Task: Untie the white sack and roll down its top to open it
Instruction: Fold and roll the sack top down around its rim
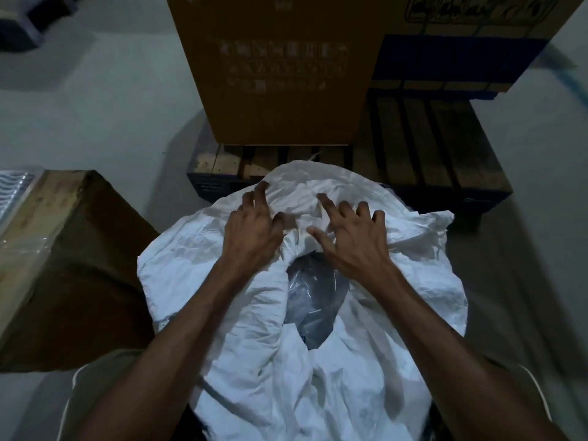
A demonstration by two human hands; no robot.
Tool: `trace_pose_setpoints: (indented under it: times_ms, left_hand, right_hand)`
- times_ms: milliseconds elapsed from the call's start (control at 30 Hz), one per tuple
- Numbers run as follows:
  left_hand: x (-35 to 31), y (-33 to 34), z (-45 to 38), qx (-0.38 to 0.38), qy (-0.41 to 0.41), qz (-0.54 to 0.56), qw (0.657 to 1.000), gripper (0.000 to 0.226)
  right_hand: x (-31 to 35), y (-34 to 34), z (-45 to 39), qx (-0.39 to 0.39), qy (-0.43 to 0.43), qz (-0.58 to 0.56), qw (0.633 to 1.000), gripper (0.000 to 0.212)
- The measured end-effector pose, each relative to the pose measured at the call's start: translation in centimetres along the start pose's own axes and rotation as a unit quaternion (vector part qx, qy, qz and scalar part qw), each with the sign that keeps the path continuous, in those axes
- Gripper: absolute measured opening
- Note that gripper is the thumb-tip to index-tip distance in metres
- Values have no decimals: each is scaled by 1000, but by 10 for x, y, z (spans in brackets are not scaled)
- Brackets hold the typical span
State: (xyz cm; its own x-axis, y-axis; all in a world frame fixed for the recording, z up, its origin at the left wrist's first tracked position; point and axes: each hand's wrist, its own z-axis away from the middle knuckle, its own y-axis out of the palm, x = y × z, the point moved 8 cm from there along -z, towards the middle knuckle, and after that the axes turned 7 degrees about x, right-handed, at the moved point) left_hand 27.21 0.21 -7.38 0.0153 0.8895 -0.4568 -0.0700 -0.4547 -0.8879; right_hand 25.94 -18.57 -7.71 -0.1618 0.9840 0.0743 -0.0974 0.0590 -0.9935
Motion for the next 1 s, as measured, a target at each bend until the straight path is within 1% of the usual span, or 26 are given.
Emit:
trace_pose_setpoints:
  times_ms: [33, 100, 167, 233, 333, 433, 500, 533, 567, 600, 667, 733, 800, 867, 900, 933, 967, 1000]
  left_hand:
    - [1, 0, -3, 3, -11, -12, 1000, 66]
    - [3, 3, -7, 8, -29, -38, 999, 66]
    - [8, 4, -11, 10, -54, -34, 998, 70]
    - [13, 8, -15, 33, -78, -24, 996, 86]
    - [14, 17, -15, 114, -76, -17, 990, 117]
    - [18, 26, -14, 179, -82, 20, 980, 130]
    - [23, 32, -9, 217, -95, 25, 971, 131]
    - [23, 33, -5, 229, -98, 14, 968, 125]
    - [21, 30, 1, 224, -102, 3, 969, 113]
    - [19, 25, 8, 203, -104, -2, 974, 95]
    - [9, 8, 22, 127, -91, 21, 988, 58]
    - [-1, -7, 41, 62, -47, 27, 997, 37]
    - [-4, -24, 65, 10, -4, -24, 1000, 28]
    - [1, -56, 89, -57, 7, -57, 997, 22]
    - [3, -76, 104, -86, -1, -62, 994, 24]
    - [2, -95, 118, -102, -3, -66, 993, 28]
    - [-3, -115, 132, -114, 9, -73, 991, 30]
    - [-10, -135, 145, -122, 29, -69, 990, 31]
  right_hand:
    - [-1, -1, -3, 0, 13, -5, 1000, 70]
    - [-4, -5, -8, -4, 42, -26, 999, 65]
    - [-7, -10, -12, -20, 57, -40, 997, 66]
    - [-8, -12, -13, -21, 68, -57, 996, 78]
    - [-13, -10, -11, 5, 84, -107, 991, 101]
    - [-27, -11, -7, 54, 114, -132, 983, 131]
    - [-41, -7, -3, 94, 133, -110, 980, 149]
    - [-49, -5, -1, 106, 142, -106, 978, 156]
    - [-55, -4, 2, 115, 150, -111, 976, 161]
    - [-59, -4, 6, 121, 155, -119, 973, 163]
    - [-58, -11, 13, 122, 149, -124, 973, 157]
    - [-51, -27, 24, 81, 123, -116, 982, 138]
    - [-48, -47, 48, 11, 97, -148, 984, 114]
    - [-56, -58, 82, -33, 75, -194, 978, 91]
    - [-62, -63, 100, -33, 76, -187, 979, 80]
    - [-71, -67, 117, -19, 92, -159, 983, 69]
    - [-80, -69, 131, 4, 115, -119, 986, 62]
    - [-88, -71, 143, 29, 136, -81, 987, 60]
